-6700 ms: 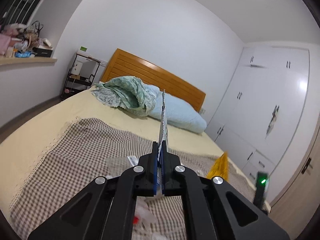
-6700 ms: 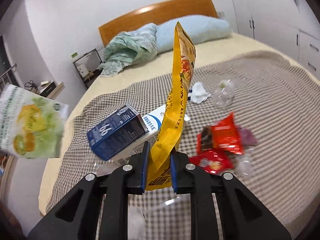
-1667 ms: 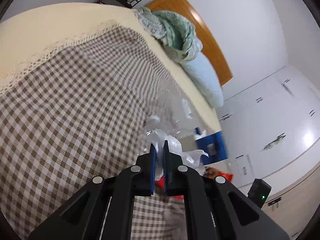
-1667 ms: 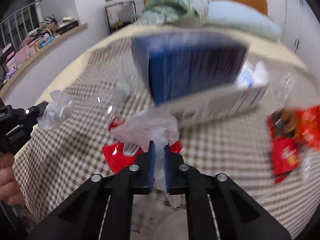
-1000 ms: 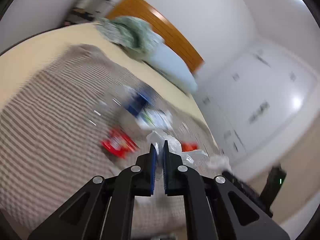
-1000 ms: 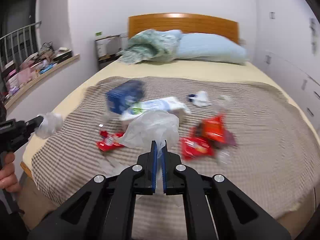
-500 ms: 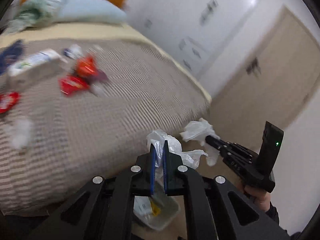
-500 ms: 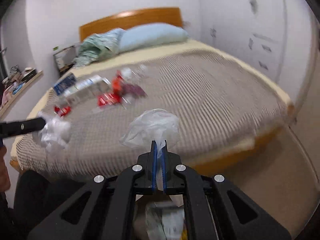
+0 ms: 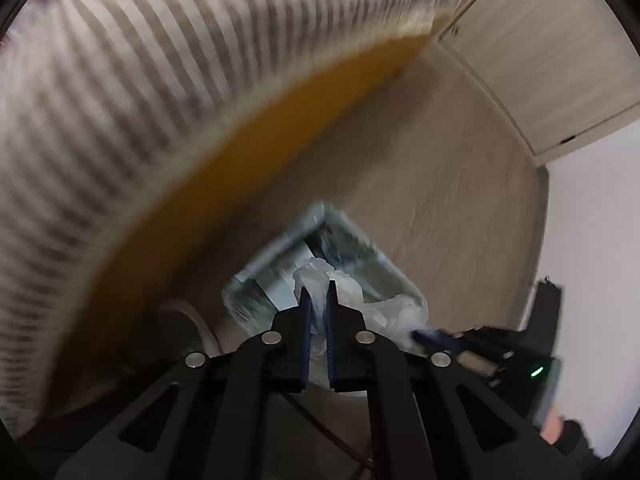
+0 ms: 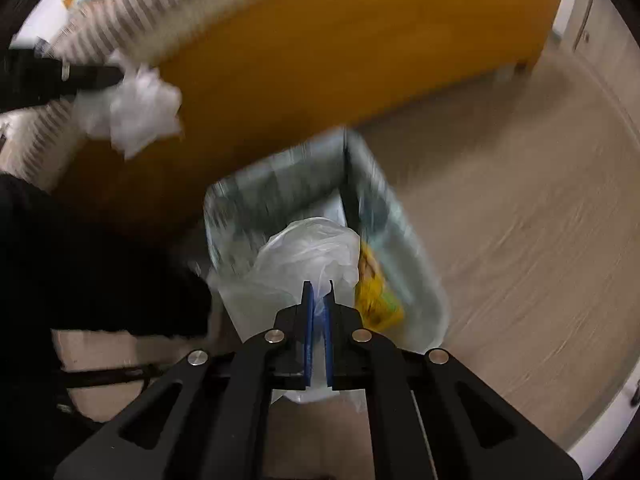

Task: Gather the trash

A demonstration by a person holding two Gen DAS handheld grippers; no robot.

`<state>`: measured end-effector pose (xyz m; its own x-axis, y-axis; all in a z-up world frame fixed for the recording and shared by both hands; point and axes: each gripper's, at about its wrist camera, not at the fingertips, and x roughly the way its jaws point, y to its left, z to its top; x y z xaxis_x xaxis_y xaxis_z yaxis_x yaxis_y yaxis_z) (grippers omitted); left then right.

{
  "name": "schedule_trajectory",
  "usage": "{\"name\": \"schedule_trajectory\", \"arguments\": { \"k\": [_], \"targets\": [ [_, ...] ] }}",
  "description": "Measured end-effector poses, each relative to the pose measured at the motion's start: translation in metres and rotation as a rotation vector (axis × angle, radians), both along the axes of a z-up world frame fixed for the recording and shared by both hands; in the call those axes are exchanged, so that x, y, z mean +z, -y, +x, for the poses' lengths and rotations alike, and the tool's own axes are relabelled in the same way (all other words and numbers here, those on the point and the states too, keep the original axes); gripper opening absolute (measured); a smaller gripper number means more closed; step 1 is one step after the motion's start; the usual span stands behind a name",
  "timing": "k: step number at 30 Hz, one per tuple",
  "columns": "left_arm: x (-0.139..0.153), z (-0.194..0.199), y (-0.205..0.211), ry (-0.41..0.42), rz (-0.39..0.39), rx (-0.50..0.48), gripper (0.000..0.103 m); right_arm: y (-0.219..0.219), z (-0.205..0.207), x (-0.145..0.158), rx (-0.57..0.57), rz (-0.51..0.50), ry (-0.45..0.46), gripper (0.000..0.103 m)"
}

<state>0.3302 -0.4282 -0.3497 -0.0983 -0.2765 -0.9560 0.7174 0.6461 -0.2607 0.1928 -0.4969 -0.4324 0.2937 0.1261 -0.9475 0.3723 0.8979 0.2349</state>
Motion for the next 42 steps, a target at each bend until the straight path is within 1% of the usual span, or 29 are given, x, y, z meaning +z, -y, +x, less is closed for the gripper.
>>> {"name": "schedule_trajectory", "arguments": {
  "k": [1, 2, 3, 4, 5, 6, 7, 8, 9, 10, 12, 15, 18, 19, 21, 23, 26, 27, 28, 29, 30, 31, 34, 36, 40, 42],
  "targets": [
    [-0.011, 0.0, 0.004, -0.013, 0.024, 0.0, 0.003, -0.003, 0.001, -0.011, 0.003, 0.011, -0.021, 0.005],
    [-0.024, -0.004, 0.011, -0.009, 0.062, -0.013, 0.003, -0.008, 0.002, -0.027, 0.012, 0.018, -0.055, 0.005],
    [-0.032, -0.011, 0.015, 0.026, 0.096, -0.033, 0.003, -0.011, 0.002, -0.039, 0.015, 0.021, -0.08, 0.005],
    [-0.041, -0.018, 0.02, 0.091, 0.14, -0.071, 0.004, -0.014, 0.003, -0.058, 0.007, 0.032, -0.117, 0.005],
    [-0.046, -0.015, 0.019, 0.096, 0.152, -0.083, 0.003, -0.015, 0.002, -0.078, 0.002, 0.053, -0.149, 0.005],
    [-0.05, -0.016, 0.018, 0.084, 0.156, -0.087, 0.003, -0.021, 0.005, -0.099, 0.008, 0.072, -0.2, 0.006],
    [-0.053, -0.017, 0.017, 0.063, 0.153, -0.083, 0.003, -0.024, 0.006, -0.115, 0.013, 0.073, -0.252, 0.01],
    [-0.057, -0.015, 0.012, 0.06, 0.157, -0.084, 0.003, -0.026, 0.005, -0.123, 0.017, 0.081, -0.28, 0.014],
    [-0.062, -0.013, 0.011, 0.057, 0.169, -0.085, 0.004, -0.03, 0.004, -0.131, 0.024, 0.117, -0.29, 0.025],
    [-0.068, -0.013, 0.01, 0.049, 0.194, -0.082, 0.004, -0.031, 0.002, -0.131, 0.022, 0.137, -0.28, 0.04],
    [-0.083, -0.013, 0.013, 0.04, 0.258, -0.088, 0.004, -0.027, -0.004, -0.122, 0.002, 0.126, -0.245, 0.057],
    [-0.095, -0.018, 0.019, 0.057, 0.297, -0.117, 0.004, -0.012, -0.013, -0.104, -0.04, 0.084, -0.201, 0.058],
    [-0.109, -0.025, 0.026, 0.05, 0.317, -0.141, 0.004, 0.011, -0.02, -0.081, -0.108, 0.062, -0.146, 0.058],
    [-0.117, -0.029, 0.03, 0.032, 0.324, -0.148, 0.004, 0.022, -0.027, -0.07, -0.149, 0.05, -0.118, 0.058],
    [-0.132, -0.038, 0.037, -0.004, 0.342, -0.164, 0.004, 0.039, -0.036, -0.056, -0.204, 0.032, -0.088, 0.058],
    [-0.14, -0.047, 0.043, -0.035, 0.344, -0.181, 0.004, 0.052, -0.044, -0.048, -0.243, 0.011, -0.081, 0.058],
    [-0.151, -0.061, 0.053, -0.109, 0.31, -0.214, 0.005, 0.068, -0.055, -0.036, -0.29, -0.021, -0.079, 0.058],
    [-0.153, -0.064, 0.056, -0.131, 0.291, -0.218, 0.007, 0.07, -0.059, -0.035, -0.299, -0.024, -0.081, 0.058],
    [-0.155, -0.065, 0.057, -0.136, 0.287, -0.219, 0.03, 0.073, -0.06, -0.035, -0.308, -0.027, -0.086, 0.058],
    [-0.155, -0.065, 0.058, -0.132, 0.286, -0.211, 0.061, 0.074, -0.062, -0.037, -0.314, -0.031, -0.094, 0.058],
    [-0.154, -0.063, 0.057, -0.125, 0.274, -0.196, 0.066, 0.075, -0.064, -0.039, -0.317, -0.032, -0.104, 0.058],
    [-0.151, -0.06, 0.056, -0.121, 0.246, -0.179, 0.066, 0.073, -0.064, -0.04, -0.318, -0.031, -0.11, 0.058],
    [-0.147, -0.051, 0.054, -0.116, 0.234, -0.136, 0.066, 0.068, -0.064, -0.043, -0.308, -0.015, -0.115, 0.058],
    [-0.147, -0.046, 0.051, -0.1, 0.256, -0.116, 0.066, 0.064, -0.063, -0.044, -0.293, -0.012, -0.114, 0.058],
    [-0.154, -0.045, 0.049, -0.074, 0.298, -0.123, 0.066, 0.055, -0.059, -0.044, -0.268, -0.008, -0.119, 0.058],
    [-0.15, -0.043, 0.046, -0.07, 0.297, -0.111, 0.066, 0.054, -0.058, -0.043, -0.267, -0.004, -0.12, 0.058]
  ]
}}
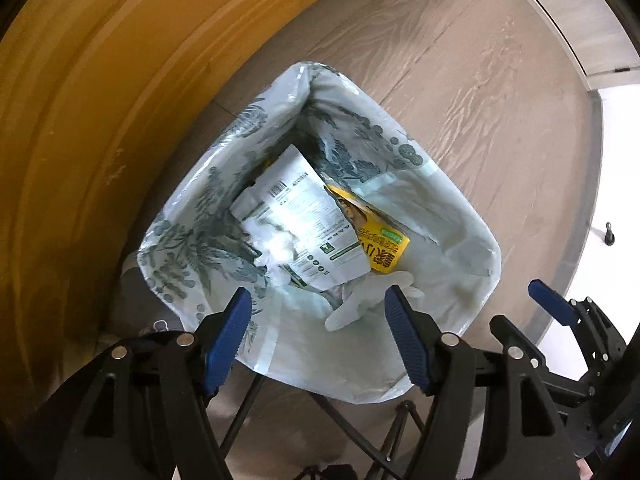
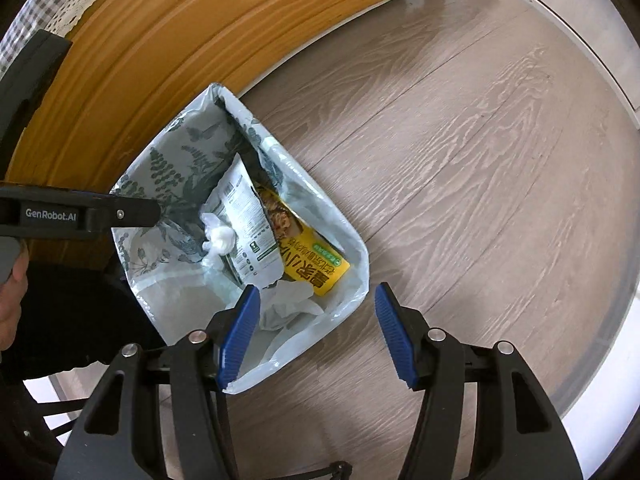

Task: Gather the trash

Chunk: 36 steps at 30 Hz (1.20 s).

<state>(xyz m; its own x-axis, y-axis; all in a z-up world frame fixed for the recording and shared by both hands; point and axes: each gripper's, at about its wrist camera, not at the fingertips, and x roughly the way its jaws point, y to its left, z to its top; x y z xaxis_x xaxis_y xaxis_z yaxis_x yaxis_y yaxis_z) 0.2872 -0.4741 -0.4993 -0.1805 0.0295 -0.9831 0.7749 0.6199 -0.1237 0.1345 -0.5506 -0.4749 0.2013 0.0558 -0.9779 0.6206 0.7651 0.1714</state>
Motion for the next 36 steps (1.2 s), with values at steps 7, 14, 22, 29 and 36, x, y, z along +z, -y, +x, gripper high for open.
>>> {"name": "schedule_trajectory", "arguments": {
  "k": [7, 14, 22, 29, 36],
  "targets": [
    [0.012, 0.004, -0.008, 0.094, 0.035, -0.02, 0.066, -0.001, 0.003, 0.003, 0.007, -0.009, -0.01, 0.058],
    [0.075, 0.014, -0.02, 0.312, -0.021, -0.132, 0.071, -0.01, 0.013, 0.032, 0.06, -0.074, -0.016, 0.058],
    [0.199, 0.038, -0.075, 0.521, -0.281, -0.086, 0.072, -0.017, 0.052, 0.103, 0.113, -0.224, 0.047, 0.058],
    [0.3, 0.089, -0.19, 0.75, -0.479, 0.137, 0.072, -0.059, 0.122, 0.188, 0.234, -0.329, 0.242, 0.058],
    [0.297, 0.175, -0.362, 0.853, -0.52, 0.553, 0.072, -0.126, 0.17, 0.22, 0.371, -0.315, 0.343, 0.058]
  ]
}}
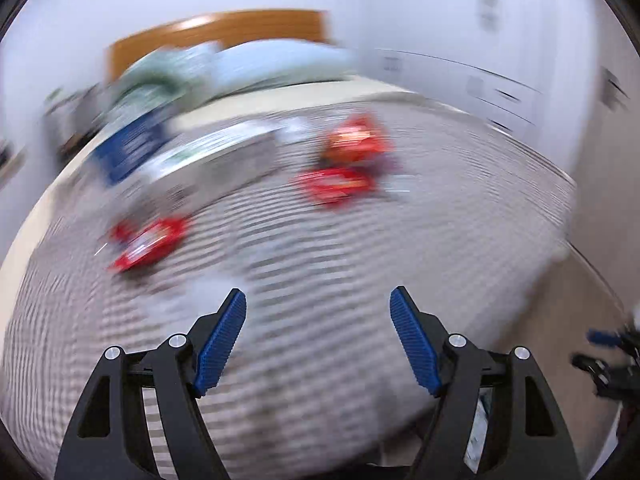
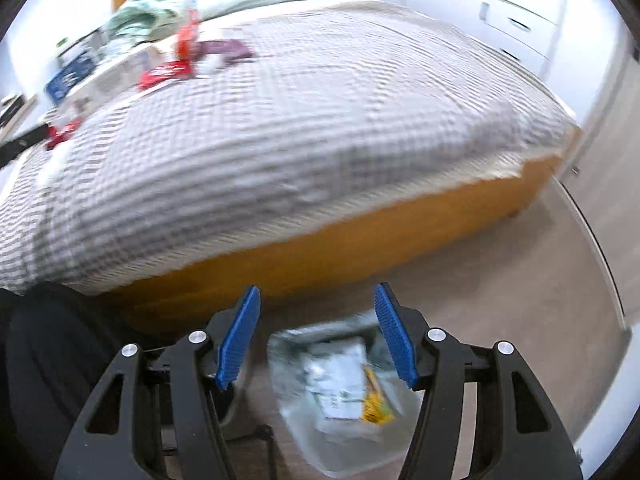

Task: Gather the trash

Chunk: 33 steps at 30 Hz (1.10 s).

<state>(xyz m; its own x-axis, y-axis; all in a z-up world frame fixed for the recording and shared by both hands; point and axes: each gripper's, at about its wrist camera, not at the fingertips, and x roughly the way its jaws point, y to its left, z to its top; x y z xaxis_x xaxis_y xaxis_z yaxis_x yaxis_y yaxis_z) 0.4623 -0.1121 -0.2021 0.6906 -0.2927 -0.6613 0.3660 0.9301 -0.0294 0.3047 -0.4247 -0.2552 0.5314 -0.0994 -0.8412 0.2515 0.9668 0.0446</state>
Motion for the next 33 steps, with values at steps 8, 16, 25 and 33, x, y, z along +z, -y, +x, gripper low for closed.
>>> {"name": "schedule_trajectory", "arguments": {
  "k": [8, 16, 25, 33],
  "targets": [
    [-0.042, 0.06, -0.062, -0.208, -0.131, 0.168, 0.072, -0.076, 0.057, 0.014, 0.145, 0.002, 0.051, 0.058],
    [-0.044, 0.067, -0.063, -0.201, -0.168, 0.161, 0.009, -0.084, 0.129, 0.033, 0.177, -0.013, 0.106, 0.058],
    [-0.025, 0.071, -0.103, -0.089, -0.312, 0.303, 0.006, -0.073, 0.241, 0.037, 0.162, -0.051, 0.138, 0.058],
    [-0.02, 0.075, -0.109, -0.035, -0.403, 0.282, 0.006, -0.047, 0.309, 0.007, 0.074, -0.054, 0.073, 0.03]
  ]
}}
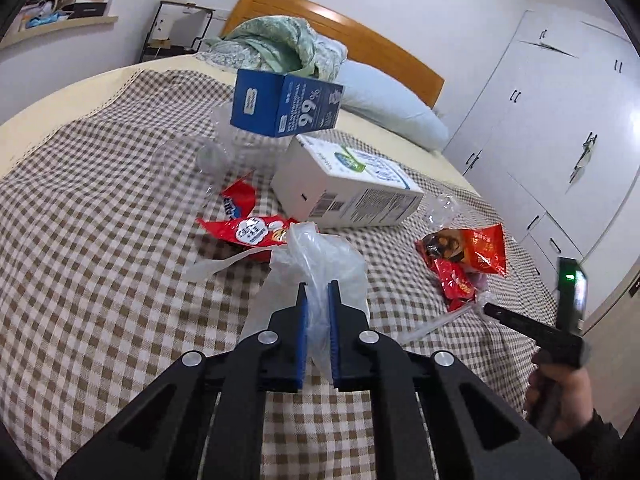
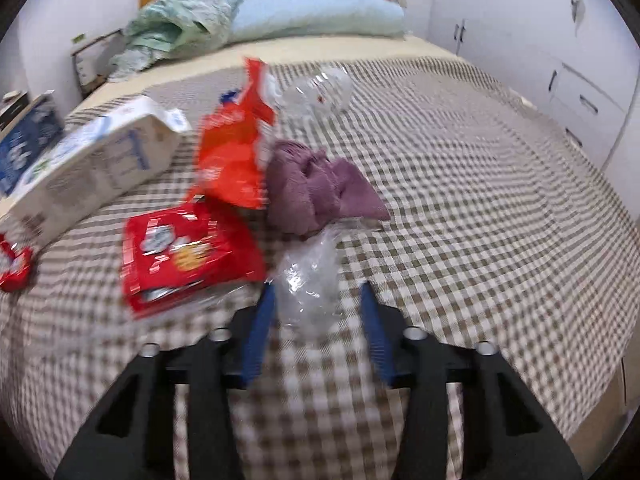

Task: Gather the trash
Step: 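Grasp a crumpled clear plastic wrap with the right tool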

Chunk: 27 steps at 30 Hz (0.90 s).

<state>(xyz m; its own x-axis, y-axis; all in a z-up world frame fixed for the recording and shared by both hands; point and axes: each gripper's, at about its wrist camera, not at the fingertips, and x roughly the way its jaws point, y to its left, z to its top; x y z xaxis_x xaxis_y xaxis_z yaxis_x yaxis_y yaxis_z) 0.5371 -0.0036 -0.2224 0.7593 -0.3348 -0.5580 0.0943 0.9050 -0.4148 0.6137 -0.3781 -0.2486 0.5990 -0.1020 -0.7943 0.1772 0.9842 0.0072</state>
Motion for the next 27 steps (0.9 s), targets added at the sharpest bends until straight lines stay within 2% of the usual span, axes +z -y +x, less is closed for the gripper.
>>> {"name": "schedule_trajectory", "arguments": {
  "k": [4, 9, 13, 15, 16, 21, 23, 27],
  "targets": [
    [0.0, 0.004, 0.001, -0.001, -0.023, -0.021, 0.005, 0.009, -0.004, -0.003, -0.006, 0.096, 0.006, 0.022],
    [0.002, 0.001, 0.006, 0.016, -0.03, -0.027, 0.005, 0.013, -0.035, 0.018, -0.022, 0.106, 0.042, 0.02],
    [0.008, -0.01, 0.017, 0.043, 0.026, -0.042, 0.005, 0.018, -0.079, 0.044, -0.021, 0.114, 0.083, 0.02],
    [0.018, -0.029, 0.028, 0.094, 0.098, -0.061, 0.005, 0.019, -0.107, 0.06, -0.003, 0.109, 0.106, 0.02],
    [0.023, -0.037, 0.031, 0.11, 0.104, -0.063, 0.005, 0.018, -0.114, 0.065, 0.006, 0.106, 0.114, 0.02],
    [0.055, -0.09, 0.062, 0.134, 0.05, -0.163, 0.005, 0.027, -0.174, 0.096, 0.049, 0.077, 0.16, 0.02],
    [0.063, -0.11, 0.076, 0.13, 0.047, -0.185, 0.005, 0.035, -0.205, 0.101, 0.05, 0.092, 0.176, 0.02],
    [0.067, -0.148, 0.105, 0.084, -0.019, -0.272, 0.005, 0.051, -0.248, 0.095, 0.036, 0.113, 0.194, 0.02]
  ]
}}
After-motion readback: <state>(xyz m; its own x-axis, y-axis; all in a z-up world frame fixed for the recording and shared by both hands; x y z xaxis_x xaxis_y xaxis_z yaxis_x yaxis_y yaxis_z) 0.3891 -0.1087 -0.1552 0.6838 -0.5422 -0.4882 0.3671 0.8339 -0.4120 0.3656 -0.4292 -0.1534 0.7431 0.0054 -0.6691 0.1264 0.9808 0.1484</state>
